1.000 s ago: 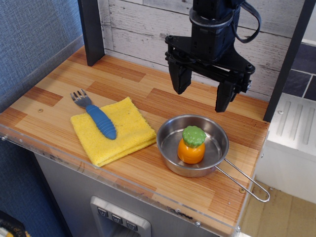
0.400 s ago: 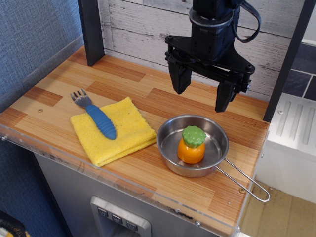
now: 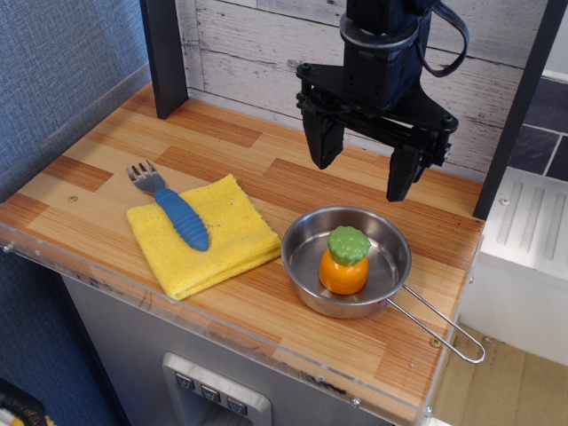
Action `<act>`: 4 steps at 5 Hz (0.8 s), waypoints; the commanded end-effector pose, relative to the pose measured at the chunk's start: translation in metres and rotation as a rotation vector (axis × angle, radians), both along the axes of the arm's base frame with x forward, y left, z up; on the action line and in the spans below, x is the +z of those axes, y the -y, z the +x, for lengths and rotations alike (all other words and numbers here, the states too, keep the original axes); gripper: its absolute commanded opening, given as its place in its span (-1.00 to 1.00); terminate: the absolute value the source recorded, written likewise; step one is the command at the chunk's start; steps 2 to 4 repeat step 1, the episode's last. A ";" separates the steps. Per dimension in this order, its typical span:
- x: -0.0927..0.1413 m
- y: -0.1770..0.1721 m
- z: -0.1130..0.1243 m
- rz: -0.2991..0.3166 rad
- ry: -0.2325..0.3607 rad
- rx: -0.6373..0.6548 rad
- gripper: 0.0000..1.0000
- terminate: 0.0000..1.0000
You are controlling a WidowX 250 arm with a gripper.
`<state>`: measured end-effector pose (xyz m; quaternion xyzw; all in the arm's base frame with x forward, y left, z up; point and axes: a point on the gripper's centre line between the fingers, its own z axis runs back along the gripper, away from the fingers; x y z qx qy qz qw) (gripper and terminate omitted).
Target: Put carrot in pan
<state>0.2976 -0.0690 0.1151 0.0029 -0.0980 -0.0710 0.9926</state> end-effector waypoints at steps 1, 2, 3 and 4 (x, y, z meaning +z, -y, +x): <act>0.016 0.000 -0.004 -0.009 0.053 -0.003 1.00 1.00; 0.016 0.000 -0.004 -0.009 0.053 -0.003 1.00 1.00; 0.016 0.000 -0.004 -0.009 0.053 -0.003 1.00 1.00; 0.016 0.000 -0.004 -0.009 0.053 -0.003 1.00 1.00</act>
